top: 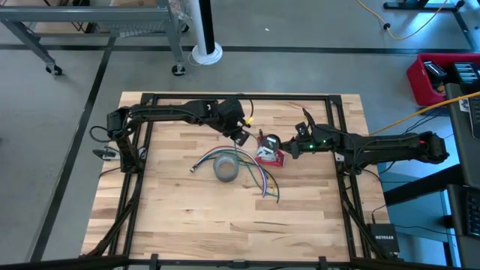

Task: Coil cords
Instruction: Coil the green wire into the spool

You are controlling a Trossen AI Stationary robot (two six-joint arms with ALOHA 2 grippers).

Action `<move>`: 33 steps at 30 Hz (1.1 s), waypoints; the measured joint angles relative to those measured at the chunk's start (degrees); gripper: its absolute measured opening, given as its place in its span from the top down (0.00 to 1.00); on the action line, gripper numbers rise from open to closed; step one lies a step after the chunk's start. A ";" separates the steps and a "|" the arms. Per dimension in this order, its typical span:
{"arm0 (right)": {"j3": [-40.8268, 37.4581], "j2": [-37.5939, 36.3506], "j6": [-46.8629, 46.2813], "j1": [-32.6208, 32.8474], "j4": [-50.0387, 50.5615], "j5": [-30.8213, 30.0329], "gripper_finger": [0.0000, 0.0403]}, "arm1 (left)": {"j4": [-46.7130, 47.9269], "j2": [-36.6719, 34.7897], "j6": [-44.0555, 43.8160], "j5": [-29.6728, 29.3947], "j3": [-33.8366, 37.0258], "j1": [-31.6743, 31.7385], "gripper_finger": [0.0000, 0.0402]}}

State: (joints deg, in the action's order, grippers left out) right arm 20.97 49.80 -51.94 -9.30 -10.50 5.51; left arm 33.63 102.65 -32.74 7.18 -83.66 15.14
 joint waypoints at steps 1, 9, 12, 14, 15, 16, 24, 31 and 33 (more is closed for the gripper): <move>0.00 0.00 -0.01 0.00 0.00 0.01 0.99 | -0.15 -0.01 1.30 1.05 0.00 0.00 0.98; -0.04 0.00 -0.02 0.00 -0.02 0.03 0.99 | 0.00 -0.02 2.77 2.86 0.00 -0.02 0.82; -0.04 0.00 -0.04 0.00 -0.02 0.03 0.99 | 0.31 -0.02 2.74 3.25 0.00 -0.04 0.79; -0.04 0.00 -0.02 0.00 0.00 0.03 0.99 | 0.37 -0.02 2.55 3.59 0.00 -0.02 0.78; -0.04 0.00 -0.02 0.00 0.00 0.03 0.99 | 0.41 -0.02 2.57 3.67 0.00 -0.04 0.78; -0.04 0.00 -0.02 0.00 0.00 0.03 0.99 | 0.45 0.00 2.75 3.67 0.00 -0.03 0.78; -0.07 0.00 -0.04 -0.02 0.04 0.06 0.99 | 3.82 -0.65 3.30 4.70 0.00 1.95 0.78; -0.09 0.02 -0.04 -0.02 0.08 0.06 0.99 | 3.99 -1.14 4.70 4.68 -0.02 2.57 0.78; -0.09 0.02 -0.04 -0.02 0.07 0.06 0.99 | 3.57 -1.13 5.12 4.68 -0.02 2.24 0.78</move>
State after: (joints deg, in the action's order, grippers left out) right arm 20.88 49.82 -51.99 -9.32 -10.44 5.56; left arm 37.20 101.52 -27.62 11.86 -83.68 17.38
